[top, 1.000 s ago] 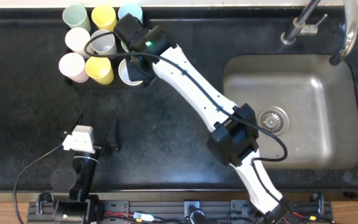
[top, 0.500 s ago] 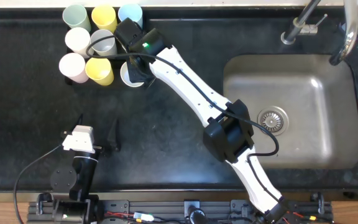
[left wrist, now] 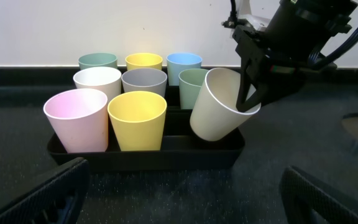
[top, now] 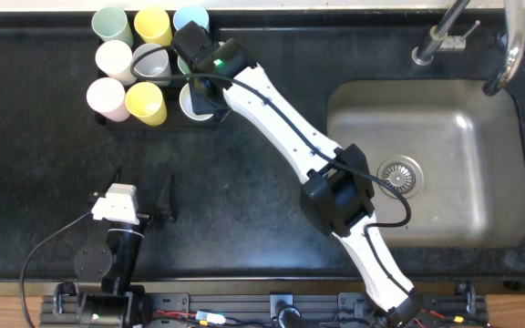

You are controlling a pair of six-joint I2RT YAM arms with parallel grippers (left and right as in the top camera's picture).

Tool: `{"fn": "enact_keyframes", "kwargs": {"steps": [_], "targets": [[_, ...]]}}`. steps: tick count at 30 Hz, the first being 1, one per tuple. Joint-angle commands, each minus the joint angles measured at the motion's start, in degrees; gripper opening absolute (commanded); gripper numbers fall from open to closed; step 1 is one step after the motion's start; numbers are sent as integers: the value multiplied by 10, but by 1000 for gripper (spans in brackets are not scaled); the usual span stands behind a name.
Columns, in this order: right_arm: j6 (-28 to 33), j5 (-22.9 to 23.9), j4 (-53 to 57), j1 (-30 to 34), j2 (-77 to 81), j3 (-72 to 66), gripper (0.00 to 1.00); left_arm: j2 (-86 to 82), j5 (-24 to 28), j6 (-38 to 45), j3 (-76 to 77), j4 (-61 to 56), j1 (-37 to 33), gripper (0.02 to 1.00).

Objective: Store Cups

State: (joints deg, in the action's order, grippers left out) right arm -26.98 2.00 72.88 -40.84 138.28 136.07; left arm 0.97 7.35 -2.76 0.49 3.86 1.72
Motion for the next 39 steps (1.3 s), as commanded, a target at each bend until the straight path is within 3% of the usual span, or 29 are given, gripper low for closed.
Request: {"fn": "enact_keyframes", "kwargs": {"steps": [1,18,20,25,39], "targets": [[-5,17,-5,7,2,9,45,-5,7,9,0,1,-2,998],[-4,9,-9,7,16,9,53,-5,7,9,0,1,-2,1000],[-4,4,-7,7,17,9,95,-5,7,9,0,1,-2,1000],[-2,3,-4,6,17,9,308,-5,7,9,0,1,-2,1000],[3,4,-7,3,-19,9,542,-5,7,9,0,1,-2,1000]]}}
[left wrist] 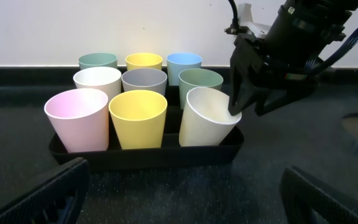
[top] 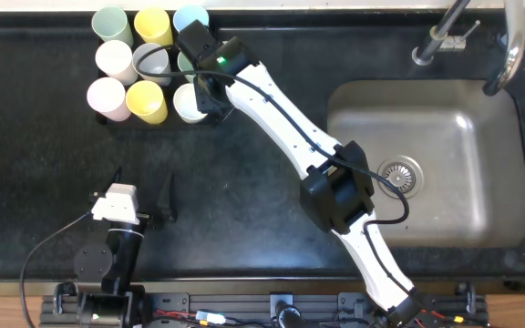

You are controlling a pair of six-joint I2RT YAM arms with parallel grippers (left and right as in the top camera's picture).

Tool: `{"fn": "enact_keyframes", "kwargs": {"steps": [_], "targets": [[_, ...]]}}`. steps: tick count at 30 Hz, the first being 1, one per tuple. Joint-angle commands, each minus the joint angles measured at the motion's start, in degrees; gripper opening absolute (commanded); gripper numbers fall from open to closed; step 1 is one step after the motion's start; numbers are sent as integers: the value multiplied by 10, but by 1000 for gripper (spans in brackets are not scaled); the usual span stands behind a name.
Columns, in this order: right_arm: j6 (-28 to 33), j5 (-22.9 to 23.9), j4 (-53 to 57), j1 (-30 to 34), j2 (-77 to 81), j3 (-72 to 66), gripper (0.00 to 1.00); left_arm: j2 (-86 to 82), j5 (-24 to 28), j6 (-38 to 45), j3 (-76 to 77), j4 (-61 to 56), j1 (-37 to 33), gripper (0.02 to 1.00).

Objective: Store Cups

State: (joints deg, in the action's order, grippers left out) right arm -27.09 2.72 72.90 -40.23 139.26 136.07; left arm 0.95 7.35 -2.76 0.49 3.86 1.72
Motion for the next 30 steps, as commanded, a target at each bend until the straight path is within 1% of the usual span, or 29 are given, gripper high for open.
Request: {"fn": "enact_keyframes", "kwargs": {"steps": [1,3,8,10,11,13,14,17,19,23,28,30], "targets": [[6,-3,-8,-3,-39,9,573,-5,7,9,0,1,-2,1000],[20,-3,-10,-1,-68,9,649,-5,7,9,0,1,-2,1000],[58,-5,-3,21,-145,9,776,-5,7,9,0,1,-2,1000],[82,-15,13,41,-174,9,836,-5,7,9,0,1,-2,1000],[96,-19,23,52,-186,9,882,-5,7,9,0,1,-2,1000],[127,-18,45,76,-213,5,972,-5,7,9,0,1,-2,1000],[145,-18,50,90,-231,-7,996,-5,7,9,0,1,-2,1000],[190,-16,30,126,-304,-91,998,-5,7,9,0,1,-2,1000],[210,-16,-14,150,-376,-184,998,-5,7,9,0,1,-2,1000],[216,-22,-129,202,-549,-400,996,-5,7,9,0,1,-2,1000],[216,-94,-248,310,-775,-645,996,-5,7,9,0,1,-2,1000],[216,-107,-285,353,-861,-728,993,-5,7,9,0,1,-2,1000]]}}
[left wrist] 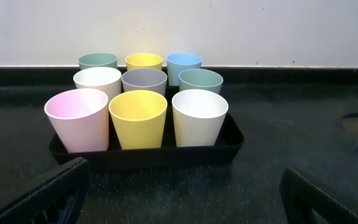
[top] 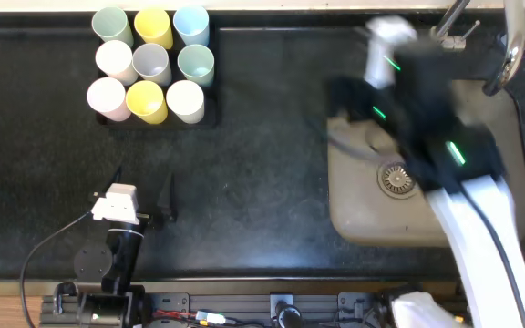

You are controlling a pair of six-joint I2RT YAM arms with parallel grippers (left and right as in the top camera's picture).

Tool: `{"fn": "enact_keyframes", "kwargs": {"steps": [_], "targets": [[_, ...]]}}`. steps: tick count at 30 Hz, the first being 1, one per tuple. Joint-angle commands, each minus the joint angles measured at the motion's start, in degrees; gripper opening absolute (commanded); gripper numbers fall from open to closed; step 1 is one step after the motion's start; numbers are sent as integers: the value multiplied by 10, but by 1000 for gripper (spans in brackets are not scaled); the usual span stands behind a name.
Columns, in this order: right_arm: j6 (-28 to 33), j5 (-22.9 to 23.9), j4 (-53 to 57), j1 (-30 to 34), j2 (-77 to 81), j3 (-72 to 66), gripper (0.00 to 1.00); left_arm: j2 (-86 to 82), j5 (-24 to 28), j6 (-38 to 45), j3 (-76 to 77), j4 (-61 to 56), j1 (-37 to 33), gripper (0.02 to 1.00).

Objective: Store Cups

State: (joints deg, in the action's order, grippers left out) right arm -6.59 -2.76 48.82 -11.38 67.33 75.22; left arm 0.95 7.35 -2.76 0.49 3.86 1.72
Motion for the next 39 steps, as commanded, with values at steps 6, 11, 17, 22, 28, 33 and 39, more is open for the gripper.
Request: {"fn": "enact_keyframes", "kwargs": {"steps": [6,11,17,22,28,33,39], "targets": [[23,-36,-145,100,-358,-309,998,-5,7,9,0,1,-2,1000],[23,-20,-224,67,-462,-431,996,-5,7,9,0,1,-2,1000],[48,39,-328,24,-539,-547,998,-5,7,9,0,1,-2,1000],[150,39,-384,21,-596,-603,998,-5,7,9,0,1,-2,998],[180,39,-406,21,-668,-646,998,-5,7,9,0,1,-2,1000],[151,38,-423,20,-671,-695,996,-5,7,9,0,1,-2,1000],[142,38,-446,20,-670,-749,998,-5,7,9,0,1,-2,1000]]}}
